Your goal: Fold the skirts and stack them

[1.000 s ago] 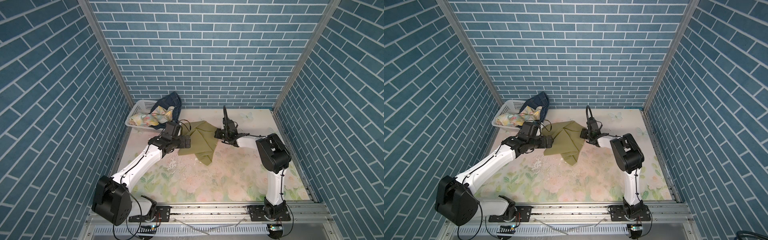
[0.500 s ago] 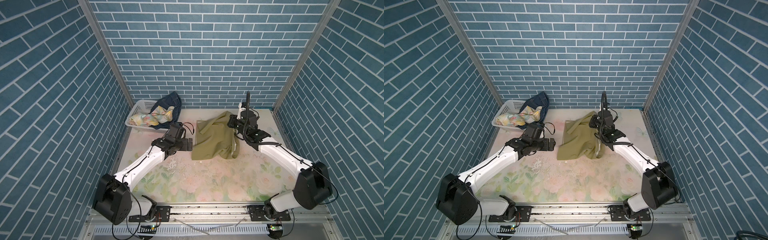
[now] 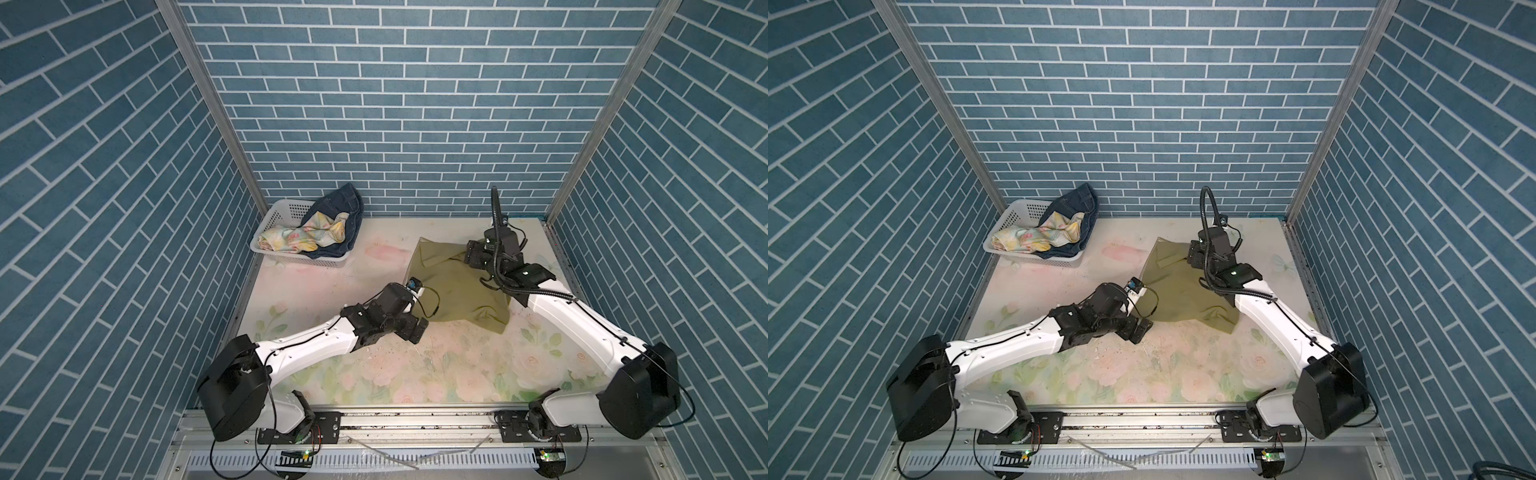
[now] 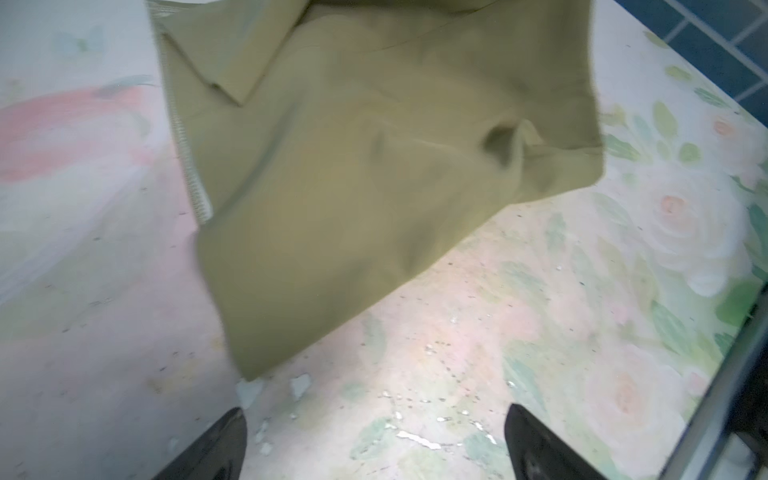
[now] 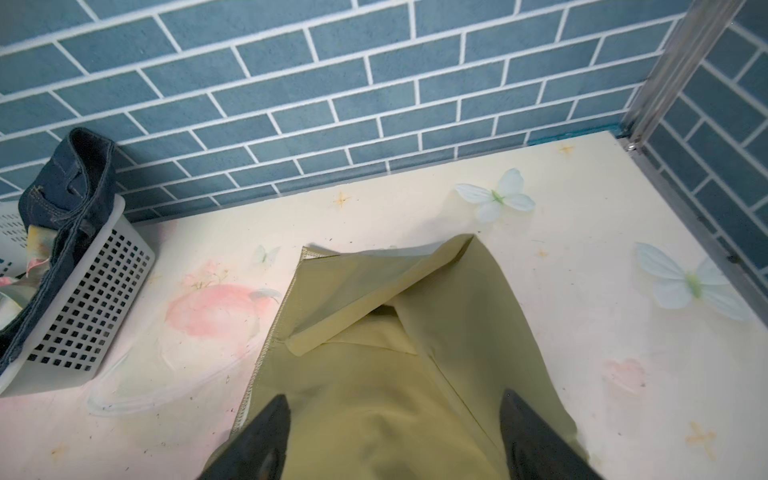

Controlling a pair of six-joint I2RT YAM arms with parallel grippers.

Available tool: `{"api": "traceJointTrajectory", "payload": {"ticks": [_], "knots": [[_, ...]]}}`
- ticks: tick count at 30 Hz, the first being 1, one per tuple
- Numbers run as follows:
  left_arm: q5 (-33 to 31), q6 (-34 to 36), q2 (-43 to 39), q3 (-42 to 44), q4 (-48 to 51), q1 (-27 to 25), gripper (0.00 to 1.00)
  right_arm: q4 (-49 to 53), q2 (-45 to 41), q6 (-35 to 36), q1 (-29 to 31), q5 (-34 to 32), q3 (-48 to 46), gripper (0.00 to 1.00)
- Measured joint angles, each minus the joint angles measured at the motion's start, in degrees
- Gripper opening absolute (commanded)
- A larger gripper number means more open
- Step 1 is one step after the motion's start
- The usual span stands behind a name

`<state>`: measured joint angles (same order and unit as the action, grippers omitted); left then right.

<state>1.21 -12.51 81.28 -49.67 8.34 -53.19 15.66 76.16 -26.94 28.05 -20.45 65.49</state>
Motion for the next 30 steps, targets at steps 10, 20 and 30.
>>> {"api": "traceJointTrajectory", "payload": {"ticks": [10,20,30], "knots": [[-4.44,2.03,15.23,-6.21,-4.9,-7.82,0.99,6.4,-14.19,0.31,-12.59,1.18,-0.94,0.78],[-11.63,4.61,26.77,-16.65,-1.55,-6.49,0.99,8.35,-16.72,1.57,-14.32,4.68,-6.1,0.77],[-12.26,6.91,35.12,-23.04,-1.51,-4.48,0.0,8.24,-17.59,2.62,-14.47,5.31,-6.43,0.77]]}}
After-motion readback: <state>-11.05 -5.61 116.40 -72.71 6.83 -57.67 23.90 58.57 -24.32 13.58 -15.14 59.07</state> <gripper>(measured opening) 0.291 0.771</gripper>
